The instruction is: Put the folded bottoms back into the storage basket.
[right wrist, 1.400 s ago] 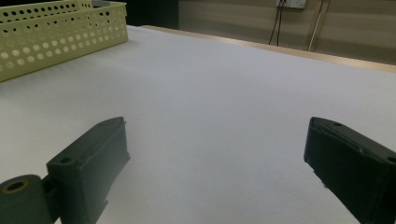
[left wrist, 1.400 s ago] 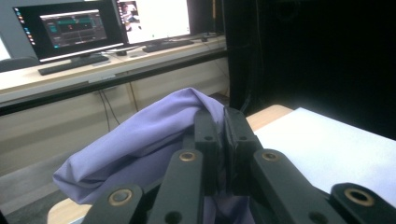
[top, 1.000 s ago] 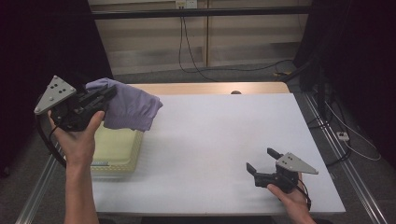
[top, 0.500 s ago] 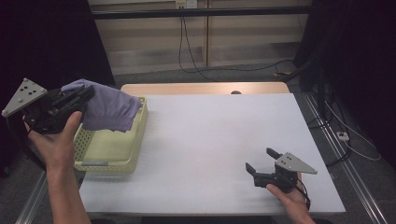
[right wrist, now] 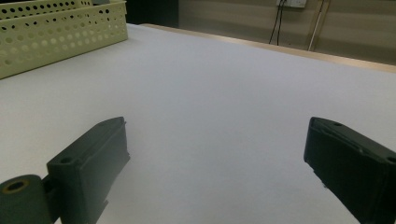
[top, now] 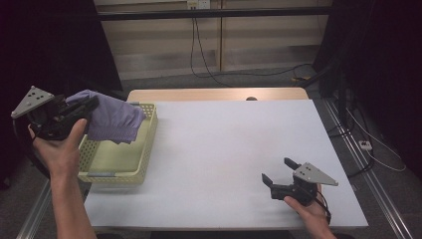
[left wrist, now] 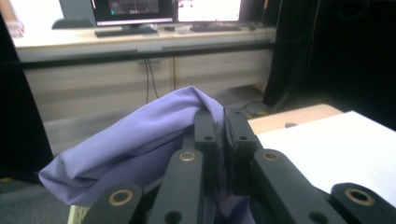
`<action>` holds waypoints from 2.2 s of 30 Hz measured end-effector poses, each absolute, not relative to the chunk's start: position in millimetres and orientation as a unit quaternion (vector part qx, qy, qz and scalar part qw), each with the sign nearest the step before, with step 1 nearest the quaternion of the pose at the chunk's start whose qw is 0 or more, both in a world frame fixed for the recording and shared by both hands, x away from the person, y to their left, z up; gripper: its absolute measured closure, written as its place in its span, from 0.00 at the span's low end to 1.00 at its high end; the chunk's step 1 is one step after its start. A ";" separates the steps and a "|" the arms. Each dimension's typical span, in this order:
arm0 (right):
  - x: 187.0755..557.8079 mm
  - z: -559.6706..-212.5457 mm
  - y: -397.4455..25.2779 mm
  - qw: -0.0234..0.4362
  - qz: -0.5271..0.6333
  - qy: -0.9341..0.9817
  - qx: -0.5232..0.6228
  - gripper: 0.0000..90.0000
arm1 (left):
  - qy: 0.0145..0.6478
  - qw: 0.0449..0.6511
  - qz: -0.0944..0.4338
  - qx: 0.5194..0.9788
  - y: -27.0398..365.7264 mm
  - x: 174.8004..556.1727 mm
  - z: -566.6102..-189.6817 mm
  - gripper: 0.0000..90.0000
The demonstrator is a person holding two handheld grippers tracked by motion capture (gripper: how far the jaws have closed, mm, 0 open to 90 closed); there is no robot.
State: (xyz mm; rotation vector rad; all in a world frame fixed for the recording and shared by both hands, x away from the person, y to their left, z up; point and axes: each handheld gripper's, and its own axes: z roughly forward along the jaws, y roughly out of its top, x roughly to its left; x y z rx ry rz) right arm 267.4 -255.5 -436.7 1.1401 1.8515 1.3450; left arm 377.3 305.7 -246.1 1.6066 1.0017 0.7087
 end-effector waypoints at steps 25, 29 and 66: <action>267.3 -436.7 -254.9 0.286 0.504 0.694 0.426 0.07 | 0.453 0.460 0.258 0.718 314.4 407.9 -281.4 0.95; 267.2 -436.6 -254.9 0.286 0.505 0.695 0.425 0.07 | 0.464 0.445 0.249 0.725 314.2 414.0 -289.5 0.95; 267.3 -436.9 -254.4 0.287 0.503 0.696 0.424 0.07 | 0.544 0.350 0.194 0.737 329.8 436.4 -331.4 0.94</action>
